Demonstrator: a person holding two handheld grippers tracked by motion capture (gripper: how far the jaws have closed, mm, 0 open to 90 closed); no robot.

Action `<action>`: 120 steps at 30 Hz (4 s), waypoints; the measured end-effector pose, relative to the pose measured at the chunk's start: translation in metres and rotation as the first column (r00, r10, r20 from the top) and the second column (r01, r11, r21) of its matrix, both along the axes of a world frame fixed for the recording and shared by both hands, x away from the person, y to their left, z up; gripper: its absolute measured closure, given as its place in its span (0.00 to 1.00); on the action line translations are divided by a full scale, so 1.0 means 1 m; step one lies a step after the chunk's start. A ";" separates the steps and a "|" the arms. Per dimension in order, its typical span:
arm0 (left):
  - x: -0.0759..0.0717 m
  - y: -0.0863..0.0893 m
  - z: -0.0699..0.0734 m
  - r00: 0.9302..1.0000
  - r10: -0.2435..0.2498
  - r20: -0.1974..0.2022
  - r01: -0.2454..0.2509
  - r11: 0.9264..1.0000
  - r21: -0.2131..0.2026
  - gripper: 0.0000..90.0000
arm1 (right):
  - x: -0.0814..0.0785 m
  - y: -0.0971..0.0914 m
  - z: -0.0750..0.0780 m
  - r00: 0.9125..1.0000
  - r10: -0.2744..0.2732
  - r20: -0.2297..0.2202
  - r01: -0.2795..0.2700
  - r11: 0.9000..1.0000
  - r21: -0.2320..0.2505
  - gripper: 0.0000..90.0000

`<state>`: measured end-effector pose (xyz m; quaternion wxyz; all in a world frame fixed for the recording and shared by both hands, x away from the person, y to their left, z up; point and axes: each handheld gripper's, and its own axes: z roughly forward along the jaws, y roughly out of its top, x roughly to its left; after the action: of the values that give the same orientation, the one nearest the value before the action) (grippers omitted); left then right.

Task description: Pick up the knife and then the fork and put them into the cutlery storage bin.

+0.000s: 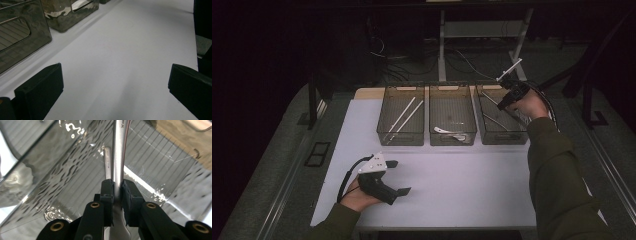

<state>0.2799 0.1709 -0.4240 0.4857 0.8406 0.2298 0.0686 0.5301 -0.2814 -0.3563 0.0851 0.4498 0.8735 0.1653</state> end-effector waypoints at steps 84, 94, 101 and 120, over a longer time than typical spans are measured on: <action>0.001 -0.002 -0.002 1.000 0.021 -0.004 -0.021 1.000 -0.003 0.00 | -0.220 0.004 -0.046 0.912 -0.025 0.410 -0.166 0.891 0.424 0.21; 0.001 -0.002 -0.001 1.000 0.023 -0.005 -0.023 1.000 -0.003 0.00 | -0.244 0.003 -0.060 0.917 -0.008 0.398 -0.189 0.871 0.453 0.20; 0.001 -0.002 -0.001 1.000 0.023 -0.005 -0.023 1.000 -0.002 0.00 | -0.257 -0.004 -0.069 0.915 -0.019 0.403 -0.186 0.866 0.463 0.20; 0.001 -0.002 -0.001 1.000 0.025 -0.003 -0.025 1.000 -0.001 0.00 | -0.273 -0.014 -0.082 0.915 -0.028 0.403 -0.170 0.878 0.447 0.18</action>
<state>0.2806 0.1690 -0.4251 0.4849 0.8374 0.2412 0.0733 0.2569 -0.2958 -0.4381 0.1421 0.3805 0.7869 0.4645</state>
